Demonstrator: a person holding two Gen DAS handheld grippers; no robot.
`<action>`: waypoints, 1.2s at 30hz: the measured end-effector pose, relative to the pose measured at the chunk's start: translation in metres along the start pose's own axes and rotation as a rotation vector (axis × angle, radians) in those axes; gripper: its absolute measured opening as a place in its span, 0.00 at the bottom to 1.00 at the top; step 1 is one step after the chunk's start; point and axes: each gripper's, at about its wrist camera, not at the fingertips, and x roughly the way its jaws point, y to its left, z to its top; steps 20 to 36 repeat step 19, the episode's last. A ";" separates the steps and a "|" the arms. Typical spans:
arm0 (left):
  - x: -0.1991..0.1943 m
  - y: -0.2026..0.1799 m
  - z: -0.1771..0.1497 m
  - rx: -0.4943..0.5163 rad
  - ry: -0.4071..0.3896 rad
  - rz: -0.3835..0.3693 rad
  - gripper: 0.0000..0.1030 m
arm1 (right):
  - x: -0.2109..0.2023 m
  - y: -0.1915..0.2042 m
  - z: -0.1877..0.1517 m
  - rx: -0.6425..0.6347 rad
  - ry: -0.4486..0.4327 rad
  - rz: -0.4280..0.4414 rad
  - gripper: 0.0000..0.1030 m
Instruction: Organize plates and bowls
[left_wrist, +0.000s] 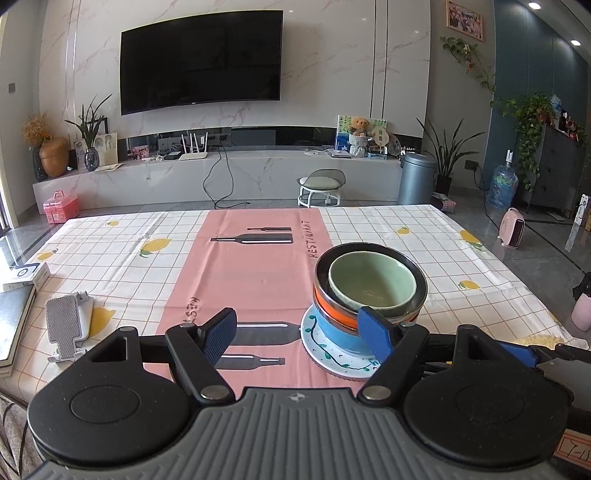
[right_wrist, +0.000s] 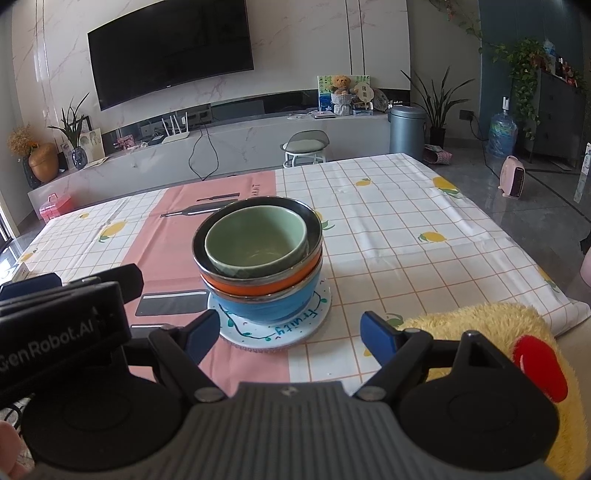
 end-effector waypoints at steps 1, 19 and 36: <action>0.000 0.000 0.000 -0.001 0.000 -0.001 0.85 | 0.000 0.000 0.000 -0.001 0.000 0.000 0.79; -0.002 -0.003 -0.005 -0.002 0.004 0.001 0.85 | -0.001 -0.002 -0.001 -0.001 0.000 0.000 0.79; -0.002 -0.003 -0.005 -0.002 0.004 0.001 0.85 | -0.001 -0.002 -0.001 -0.001 0.000 0.000 0.79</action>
